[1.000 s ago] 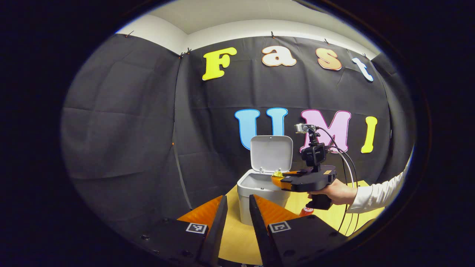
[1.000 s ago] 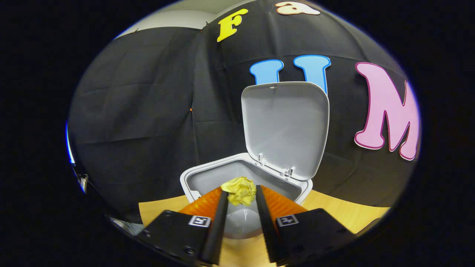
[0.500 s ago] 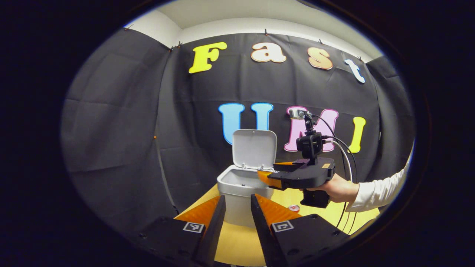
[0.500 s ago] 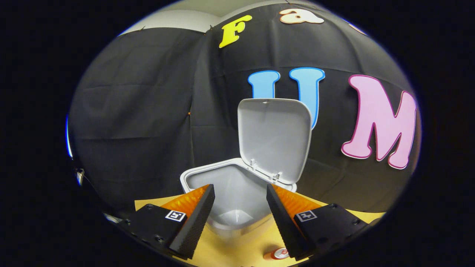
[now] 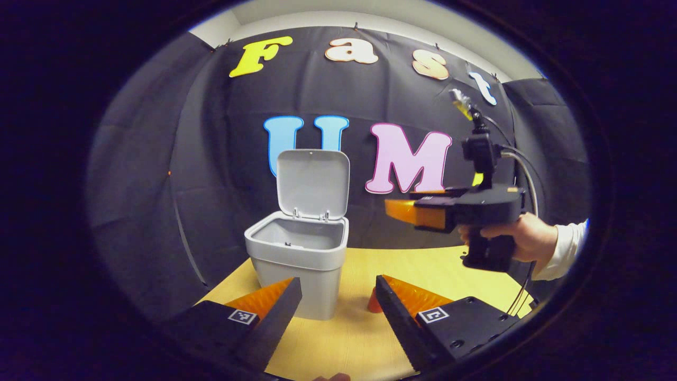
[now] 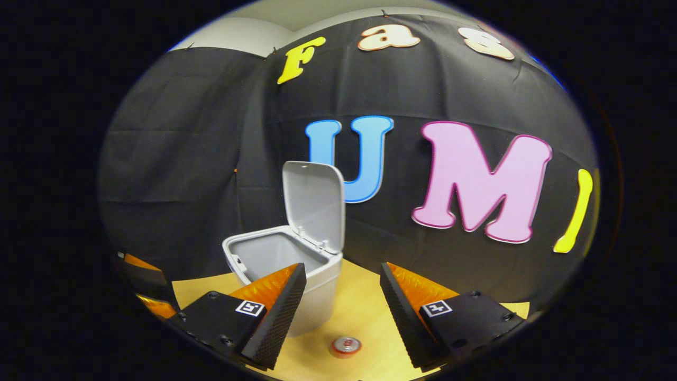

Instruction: Press the lid of the desktop garbage bin to open it, pick up the crumpled paper on the desktop and throw it into the bin, then pick up the pop can on the desktop and drop it into the bin, and finally close the garbage bin lid.

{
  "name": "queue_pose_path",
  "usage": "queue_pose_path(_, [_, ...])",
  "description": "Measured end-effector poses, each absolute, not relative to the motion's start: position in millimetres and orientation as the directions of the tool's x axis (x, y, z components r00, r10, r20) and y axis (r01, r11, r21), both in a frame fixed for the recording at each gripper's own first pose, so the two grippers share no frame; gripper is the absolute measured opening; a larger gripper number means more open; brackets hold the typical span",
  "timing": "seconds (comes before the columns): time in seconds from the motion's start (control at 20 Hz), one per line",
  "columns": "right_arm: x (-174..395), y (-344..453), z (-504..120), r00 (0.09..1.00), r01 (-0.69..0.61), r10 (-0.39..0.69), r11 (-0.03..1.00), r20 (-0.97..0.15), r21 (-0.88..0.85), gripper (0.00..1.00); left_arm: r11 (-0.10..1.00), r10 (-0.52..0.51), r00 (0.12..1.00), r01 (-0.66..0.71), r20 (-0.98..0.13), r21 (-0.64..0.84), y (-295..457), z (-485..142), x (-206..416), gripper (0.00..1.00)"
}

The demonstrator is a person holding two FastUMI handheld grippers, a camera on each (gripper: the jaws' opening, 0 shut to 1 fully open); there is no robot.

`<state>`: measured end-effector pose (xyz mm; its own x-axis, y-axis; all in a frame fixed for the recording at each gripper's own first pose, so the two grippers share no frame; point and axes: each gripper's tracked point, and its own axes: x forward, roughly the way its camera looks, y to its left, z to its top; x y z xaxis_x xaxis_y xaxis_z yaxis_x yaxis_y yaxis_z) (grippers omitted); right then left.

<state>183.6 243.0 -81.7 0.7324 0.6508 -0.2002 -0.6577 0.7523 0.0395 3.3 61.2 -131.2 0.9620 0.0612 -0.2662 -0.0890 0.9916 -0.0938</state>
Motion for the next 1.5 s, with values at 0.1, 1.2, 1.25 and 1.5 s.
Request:
queue_pose_path(0.1, [186, 214, -96, 0.764, -0.615, 0.6, 0.789, -0.236, 0.014, 0.92, 0.996, -0.002, 0.954, -0.027, -0.299, -0.09, 39, -160, 22, 0.95])
queue_pose_path(1.2, [203, 70, -177, 0.815, -0.431, 0.37, 0.901, -0.446, -0.039, 0.92, 0.986, -0.166, 0.888, 0.155, -0.429, -0.06, -61, -320, 191, 0.96])
queue_pose_path(1.25, [204, 72, -178, 0.812, -0.436, 0.374, 0.899, -0.449, -0.039, 0.92, 0.987, -0.162, 0.889, 0.151, -0.429, -0.061, -61, -323, 194, 0.96])
queue_pose_path(1.5, [204, 73, -186, 0.802, -0.453, 0.378, 0.89, -0.463, -0.058, 0.92, 0.991, -0.134, 0.896, 0.121, -0.423, -0.058, -56, -341, 210, 0.96])
